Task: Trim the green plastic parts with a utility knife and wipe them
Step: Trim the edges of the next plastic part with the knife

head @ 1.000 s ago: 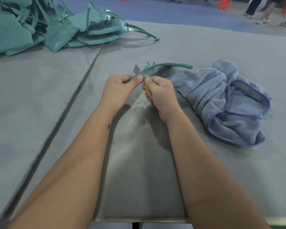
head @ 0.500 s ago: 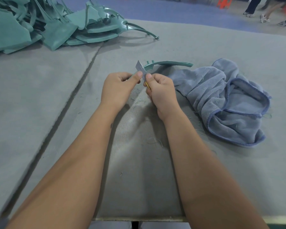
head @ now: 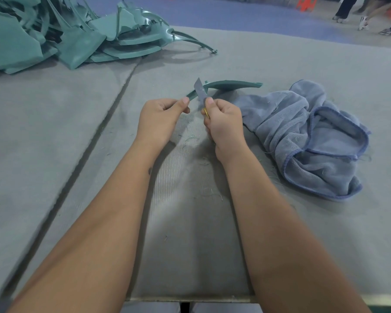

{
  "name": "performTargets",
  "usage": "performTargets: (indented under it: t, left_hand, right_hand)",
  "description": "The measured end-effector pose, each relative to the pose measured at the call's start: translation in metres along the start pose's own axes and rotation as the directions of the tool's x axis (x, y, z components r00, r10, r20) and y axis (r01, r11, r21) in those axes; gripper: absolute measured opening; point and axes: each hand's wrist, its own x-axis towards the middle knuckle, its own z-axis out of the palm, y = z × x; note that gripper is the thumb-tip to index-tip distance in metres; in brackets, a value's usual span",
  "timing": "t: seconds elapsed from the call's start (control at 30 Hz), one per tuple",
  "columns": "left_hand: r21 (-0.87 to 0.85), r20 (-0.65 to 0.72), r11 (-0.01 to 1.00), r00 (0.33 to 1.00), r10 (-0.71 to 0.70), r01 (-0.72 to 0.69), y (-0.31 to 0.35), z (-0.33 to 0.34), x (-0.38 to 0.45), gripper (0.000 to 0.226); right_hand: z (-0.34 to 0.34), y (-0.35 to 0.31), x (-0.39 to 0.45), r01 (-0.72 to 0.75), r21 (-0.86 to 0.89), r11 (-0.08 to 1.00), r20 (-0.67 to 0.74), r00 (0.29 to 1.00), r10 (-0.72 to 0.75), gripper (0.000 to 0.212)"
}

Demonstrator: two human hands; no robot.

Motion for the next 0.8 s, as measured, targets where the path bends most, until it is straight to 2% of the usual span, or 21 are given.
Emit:
performTargets:
  t: [0.23,0.47,0.8]
  left_hand:
    - [-0.001,0.01,1.0,1.0,-0.003,0.003,0.0002,-0.0004,-0.0019,0.027]
    - [0.003,0.029,1.0,1.0,-0.001,0.001,0.0014,0.0004,-0.0031,0.026]
    - [-0.002,0.051,1.0,0.998,0.023,-0.023,-0.0028,0.0021,-0.0013,0.025]
  right_hand:
    - [-0.0012,0.0,-0.0001,-0.042,0.05,0.998,-0.051,0.998,0.044,0.038]
    - [-0.0039,0.0006,0.0042,-0.092,0.309,0.947,-0.171,0.974,0.151,0.038]
    - [0.0028,0.0047,0.0062,-0.026,0.288,0.957,-0.293,0.949,0.114,0.039]
